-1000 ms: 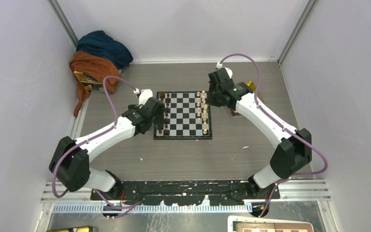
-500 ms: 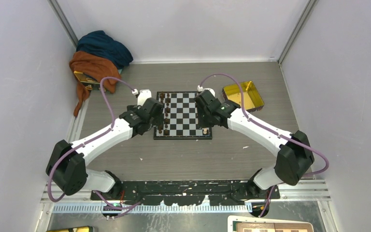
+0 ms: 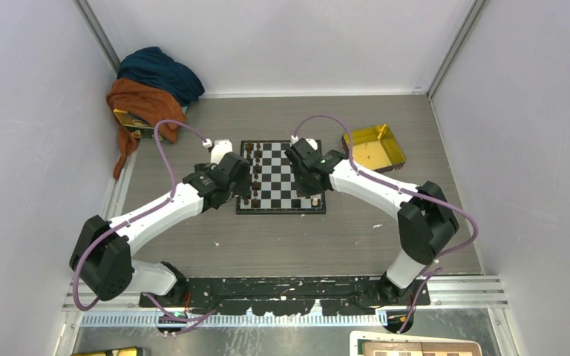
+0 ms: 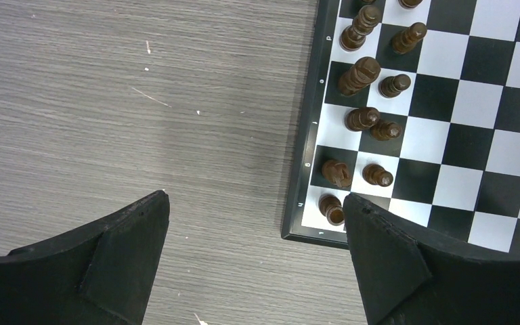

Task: Set up the chess pieces on the board
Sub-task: Place the chess piece on the chessboard.

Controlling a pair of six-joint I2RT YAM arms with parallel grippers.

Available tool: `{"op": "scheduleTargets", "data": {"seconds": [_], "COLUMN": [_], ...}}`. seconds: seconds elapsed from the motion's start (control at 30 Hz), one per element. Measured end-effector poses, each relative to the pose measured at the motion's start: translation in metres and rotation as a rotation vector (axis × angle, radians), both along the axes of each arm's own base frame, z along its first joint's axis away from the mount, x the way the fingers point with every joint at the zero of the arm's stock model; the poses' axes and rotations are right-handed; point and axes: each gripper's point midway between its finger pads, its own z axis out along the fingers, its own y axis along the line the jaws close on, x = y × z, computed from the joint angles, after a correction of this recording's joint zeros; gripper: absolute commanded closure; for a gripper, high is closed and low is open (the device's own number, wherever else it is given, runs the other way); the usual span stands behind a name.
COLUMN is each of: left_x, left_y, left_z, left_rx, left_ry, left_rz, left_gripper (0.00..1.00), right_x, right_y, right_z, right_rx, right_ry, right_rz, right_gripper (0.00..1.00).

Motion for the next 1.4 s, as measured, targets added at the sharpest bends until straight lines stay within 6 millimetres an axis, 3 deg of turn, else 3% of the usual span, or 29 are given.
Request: {"op": "scheduleTargets", "data": {"seconds": [0.33, 0.93, 1.4], "left_x": [0.0, -0.001, -0.001], "left_y": [0.0, 0.001, 0.001], "left_z": [0.0, 0.001, 0.001], "left_rx": [0.0, 0.001, 0.0], "left_ry": [0.0, -0.001, -0.001], "left_rz": [0.0, -0.001, -0.001], "left_gripper": [0.0, 0.0, 0.0], "right_x": [0.015, 0.023, 0.027], "right_y": [0.01, -0.007, -0.004], "right_z": [0.001, -0.023, -0.03], "right_rx": [-0.009, 0.017, 0.044], "right_ry": [-0.015, 0.029, 0.032], "right_rz": [0.005, -0.069, -0.073], "right_gripper": [0.99, 0.99, 0.99]}}
